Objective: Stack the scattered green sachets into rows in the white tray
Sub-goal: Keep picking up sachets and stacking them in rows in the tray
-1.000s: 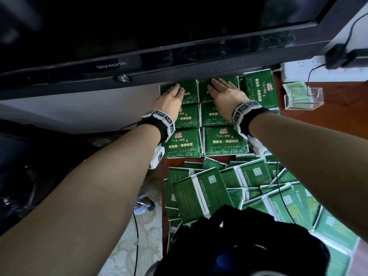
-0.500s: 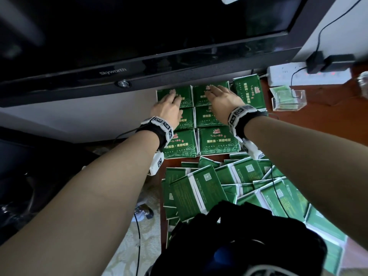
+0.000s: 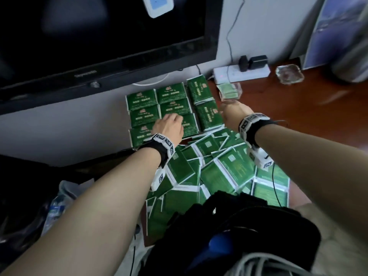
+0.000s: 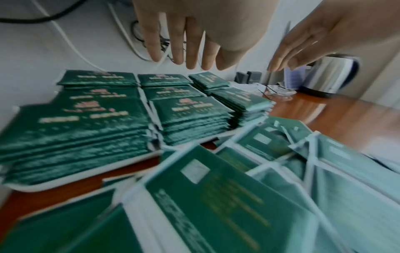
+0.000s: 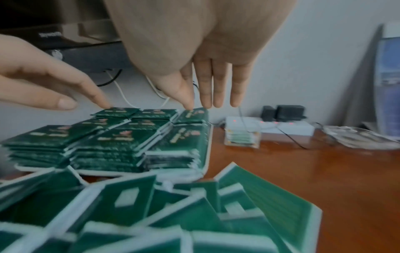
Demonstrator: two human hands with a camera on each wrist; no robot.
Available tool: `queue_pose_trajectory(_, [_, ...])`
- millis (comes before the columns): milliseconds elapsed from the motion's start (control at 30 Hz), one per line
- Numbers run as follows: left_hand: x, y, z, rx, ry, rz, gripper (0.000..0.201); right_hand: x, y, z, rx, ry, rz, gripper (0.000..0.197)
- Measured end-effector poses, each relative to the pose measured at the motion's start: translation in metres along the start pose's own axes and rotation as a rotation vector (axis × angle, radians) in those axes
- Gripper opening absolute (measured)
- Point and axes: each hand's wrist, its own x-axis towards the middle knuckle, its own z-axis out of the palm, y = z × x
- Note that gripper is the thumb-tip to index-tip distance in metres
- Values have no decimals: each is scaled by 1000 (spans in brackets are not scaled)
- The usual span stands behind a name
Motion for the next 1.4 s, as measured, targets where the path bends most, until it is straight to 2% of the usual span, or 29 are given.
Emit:
queue_pose_trajectory(200, [-10,74,15,-23,-57,128,39,-78,78,26,-57,-110,213,35])
queue_pose_trajectory(400, [-13,115,27,-60,-157,103,35,-109,111,38,6,-128,247,25])
queue_pose_trajectory(500, [-19,124,32,-114,-227,59,35,-112,109,46,104,-135,228,27])
queue_pose_trajectory(700, [-24,116,43,-80,-263,33,44,-105,80,70,260,-268,188,52])
queue_pose_trajectory(867, [2,99,54,-64,-292,147,50,-96,45,86,262,-326,226,74])
queue_pose_trajectory(933, [13,98,66,-93,-305,191,41,-94,33,91,247,-308,263,77])
queue_pose_trajectory(1033, [28,109,66,-123,-277,238,26,-93,21,97,259,-288,343,75])
queue_pose_trajectory(1133, [41,129,59,-135,-236,323,24,-97,18,98,329,-270,409,68])
queue_pose_trajectory(1267, [66,162,61,-212,-346,368,27,-105,23,98,430,-238,465,50])
queue_pose_trajectory(1400, [85,190,59,-167,-447,405,38,-109,31,102,485,-206,491,51])
